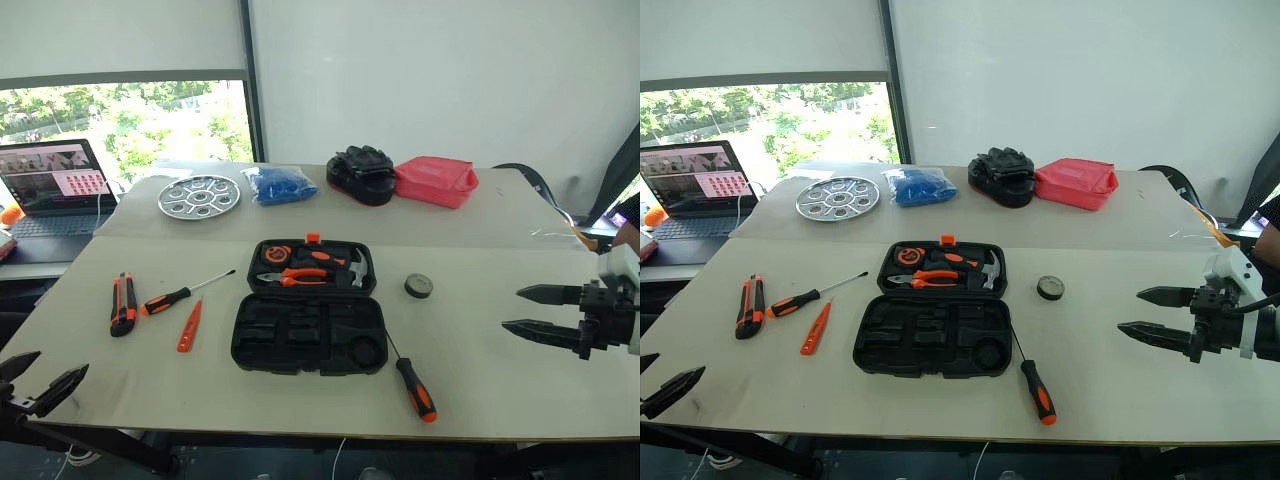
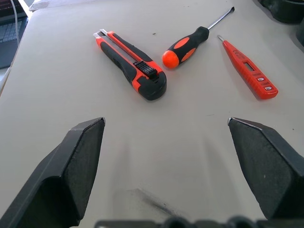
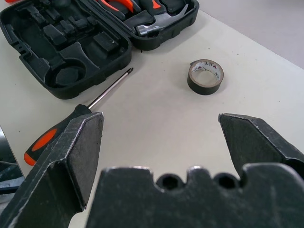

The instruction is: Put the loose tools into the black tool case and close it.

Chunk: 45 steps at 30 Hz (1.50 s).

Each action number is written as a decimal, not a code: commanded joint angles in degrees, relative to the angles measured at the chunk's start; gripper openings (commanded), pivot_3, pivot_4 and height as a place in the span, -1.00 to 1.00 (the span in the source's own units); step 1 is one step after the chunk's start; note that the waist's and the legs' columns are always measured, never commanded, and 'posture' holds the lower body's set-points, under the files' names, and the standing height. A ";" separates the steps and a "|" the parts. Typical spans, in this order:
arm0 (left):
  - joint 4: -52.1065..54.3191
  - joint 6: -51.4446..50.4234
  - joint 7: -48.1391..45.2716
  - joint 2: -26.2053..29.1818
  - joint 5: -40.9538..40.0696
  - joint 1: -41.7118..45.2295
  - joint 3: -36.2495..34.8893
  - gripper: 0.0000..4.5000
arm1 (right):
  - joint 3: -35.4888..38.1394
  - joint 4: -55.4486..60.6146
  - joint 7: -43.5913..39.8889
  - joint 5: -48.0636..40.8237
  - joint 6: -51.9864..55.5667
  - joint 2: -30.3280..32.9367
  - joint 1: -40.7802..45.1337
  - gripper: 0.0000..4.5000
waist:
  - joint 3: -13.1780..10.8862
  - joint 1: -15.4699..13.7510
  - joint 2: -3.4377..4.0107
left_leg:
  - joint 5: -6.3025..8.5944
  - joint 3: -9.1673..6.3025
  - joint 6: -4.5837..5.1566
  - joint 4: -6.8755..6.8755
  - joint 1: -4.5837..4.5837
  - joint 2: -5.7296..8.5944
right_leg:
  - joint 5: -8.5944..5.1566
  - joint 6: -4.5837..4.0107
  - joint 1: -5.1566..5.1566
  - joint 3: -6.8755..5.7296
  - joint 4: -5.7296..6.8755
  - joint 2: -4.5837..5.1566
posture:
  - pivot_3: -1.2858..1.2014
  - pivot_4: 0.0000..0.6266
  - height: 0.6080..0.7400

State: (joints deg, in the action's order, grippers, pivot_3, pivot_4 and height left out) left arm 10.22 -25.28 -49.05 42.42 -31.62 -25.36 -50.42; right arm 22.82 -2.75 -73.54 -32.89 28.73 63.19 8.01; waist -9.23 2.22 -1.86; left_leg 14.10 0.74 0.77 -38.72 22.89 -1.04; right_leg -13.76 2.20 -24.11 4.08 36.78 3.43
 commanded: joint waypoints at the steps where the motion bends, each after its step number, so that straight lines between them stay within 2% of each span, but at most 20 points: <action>1: -0.59 0.87 0.40 1.00 0.54 0.79 0.00 0.98 | 2.05 1.56 0.36 -0.06 -1.04 0.03 -0.18 1.00 | 0.00 0.00 0.00 | 0.00 0.00 0.00 0.00 0.00 0.00 | 0.00 0.00 0.00 0.00 0.00 0.00 | 0.03 -0.52 1.00; 8: -1.41 0.62 0.24 2.52 1.88 4.29 4.81 0.98 | 2.83 3.89 2.64 0.83 -0.95 0.17 -1.23 1.00 | 0.01 -0.18 0.01 | 0.00 0.00 0.00 -0.02 -0.01 0.02 | 0.01 0.01 0.02 0.00 0.02 0.00 | 0.03 -0.52 1.00; 13: -6.37 0.99 -5.10 10.06 2.93 11.70 10.80 0.98 | 2.56 9.09 6.52 -1.10 2.15 -0.19 0.45 1.00 | 0.01 -0.44 0.02 | -0.01 0.00 0.00 -0.06 -0.01 0.04 | 0.01 0.00 0.00 -0.01 0.10 -0.01 | 0.03 -0.52 1.00; 16: -16.23 3.87 -11.92 18.08 6.83 24.42 21.62 0.98 | 1.63 16.53 8.74 -5.14 6.09 -0.73 2.69 1.00 | -0.03 -0.65 0.05 | -0.01 0.00 -0.01 -0.08 -0.03 0.14 | 0.01 0.00 0.00 -0.01 0.19 -0.05 | 0.03 -0.52 1.00; 19: -29.06 7.28 -16.09 20.91 13.34 41.87 33.95 0.98 | -0.19 24.27 10.82 -7.93 8.43 -1.47 4.34 1.00 | -0.04 -1.08 0.10 | -0.02 -0.03 -0.02 -0.09 0.00 0.13 | 0.03 -0.03 -0.06 -0.04 0.21 -0.17 | 0.03 -0.52 1.00; 23: -46.00 13.71 -20.21 18.60 21.78 61.31 45.15 0.98 | -1.49 32.77 13.06 -12.73 10.73 -2.76 6.00 1.00 | -0.04 -1.37 0.08 | -0.02 -0.11 -0.01 -0.09 0.22 0.18 | 0.06 0.00 -0.14 -0.09 0.19 -0.20 | 0.03 -0.52 1.00; 27: -59.91 21.11 -23.01 15.98 29.52 72.61 52.85 0.98 | -2.36 38.08 16.75 -17.53 13.19 -3.86 8.55 1.00 | -0.06 -1.18 0.04 | 0.05 -0.09 0.10 -0.11 0.46 0.22 | 0.08 0.05 -0.26 -0.10 0.08 -0.14 | 0.03 -0.52 1.00; 32: -70.43 25.02 -24.60 12.65 34.69 80.73 57.25 0.98 | -2.87 41.86 20.36 -21.27 15.06 -4.20 9.55 1.00 | -0.16 -1.39 -0.14 | 0.06 -0.15 0.13 -0.18 0.56 0.21 | 0.08 0.07 -0.26 -0.16 0.01 -0.14 | 0.03 -0.52 1.00; 39: -77.14 28.85 -25.03 10.73 39.57 84.66 60.06 0.98 | -2.90 42.70 22.48 -22.61 15.09 -4.22 9.07 1.00 | -0.20 -1.42 -0.21 | 0.06 -0.22 0.13 -0.34 0.60 0.22 | 0.12 0.13 -0.25 -0.19 0.11 -0.11 | 0.03 -0.52 1.00; 43: -79.59 30.28 -23.26 9.39 42.22 85.68 61.37 0.53 | -2.70 42.42 23.11 -23.04 14.80 -4.40 8.81 1.00 | -0.21 -1.42 -0.22 | 0.06 -0.25 0.13 -0.40 0.61 0.22 | 0.12 0.13 -0.25 -0.19 0.18 -0.11 | 0.03 -0.52 1.00; 44: -80.08 30.34 -22.50 9.03 42.93 85.76 61.64 0.30 | -2.44 42.48 23.28 -23.50 14.87 -4.43 8.74 1.00 | -0.21 -1.42 -0.22 | 0.06 -0.25 0.13 -0.40 0.61 0.22 | 0.12 0.14 -0.25 -0.19 0.19 -0.11 | 0.03 -0.52 1.00; 45: -80.55 30.24 -21.79 8.68 43.52 85.88 61.83 0.19 | -2.23 42.53 23.42 -23.86 14.92 -4.43 8.68 1.00 | -0.21 -1.39 -0.22 | 0.06 -0.26 0.13 -0.40 0.61 0.22 | 0.12 0.14 -0.25 -0.19 0.19 -0.11 | 0.03 -0.52 1.00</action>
State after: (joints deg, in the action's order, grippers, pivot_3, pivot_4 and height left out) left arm -69.71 3.96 -72.31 50.98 10.72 58.60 11.11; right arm 18.76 39.09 -50.67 -55.38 44.03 58.93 16.78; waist -9.43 0.83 -2.08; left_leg 14.16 0.48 0.90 -39.12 23.49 -0.81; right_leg -13.64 2.33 -24.36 3.89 36.98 3.31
